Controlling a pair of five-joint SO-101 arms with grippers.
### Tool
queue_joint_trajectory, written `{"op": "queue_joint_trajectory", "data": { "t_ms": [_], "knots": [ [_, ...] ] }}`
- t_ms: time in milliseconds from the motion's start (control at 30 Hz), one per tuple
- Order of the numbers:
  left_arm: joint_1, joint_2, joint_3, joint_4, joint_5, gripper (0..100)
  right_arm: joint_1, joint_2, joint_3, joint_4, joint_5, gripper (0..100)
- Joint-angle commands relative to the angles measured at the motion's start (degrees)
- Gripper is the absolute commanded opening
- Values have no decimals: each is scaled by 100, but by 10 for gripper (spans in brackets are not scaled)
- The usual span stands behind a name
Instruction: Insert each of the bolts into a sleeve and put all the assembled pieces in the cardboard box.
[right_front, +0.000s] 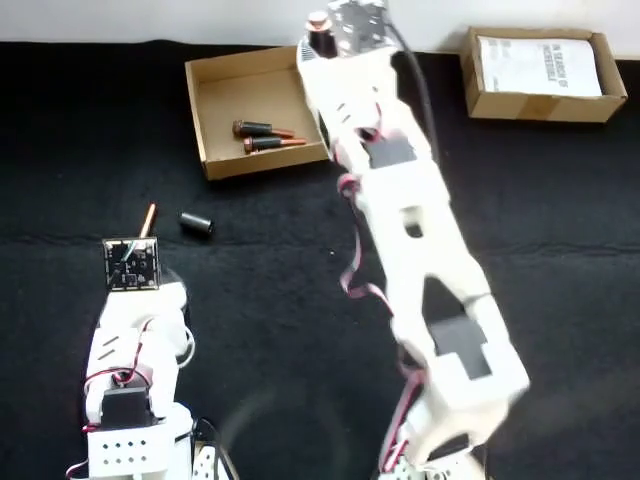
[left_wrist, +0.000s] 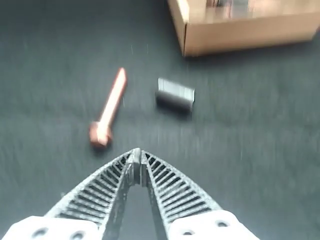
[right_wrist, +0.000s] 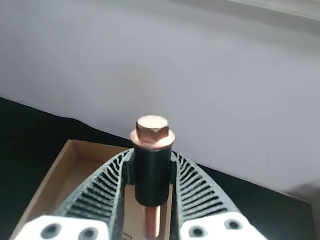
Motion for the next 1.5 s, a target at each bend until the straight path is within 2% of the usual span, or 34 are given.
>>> {"op": "queue_joint_trajectory", "data": {
  "t_ms": [0, 267, 400, 500, 633, 733, 833, 933, 1233, 1467],
  "knots": [
    [4, -154, 92, 571, -18, 30, -101, 1411, -1947, -110, 914, 7],
    [13, -163, 92, 510, -18, 30, -479, 3538, -3916, -110, 3886, 7],
    [101, -163, 92, 510, -18, 30, -602, 3846, -4374, 198, 4668, 7],
    [189, -163, 92, 510, -18, 30, -681, 3846, -4681, 980, 4668, 7],
    [189, -163, 92, 519, -18, 30, -699, 3811, -5297, 2510, 4659, 9],
    [189, -163, 92, 536, -18, 30, -699, 3873, -5807, 3547, 4273, 22],
    [189, -163, 92, 536, -18, 30, -681, 3873, -6114, 4259, 3771, 131],
    [189, -163, 92, 545, -18, 30, -637, 3873, -6343, 4673, 3657, 226],
    [189, -163, 92, 545, -26, 30, -655, 3829, -7187, 5754, 3657, 234],
    [189, -163, 92, 545, -18, 30, -1349, 3829, -8233, 8286, 3631, 234]
  ]
}}
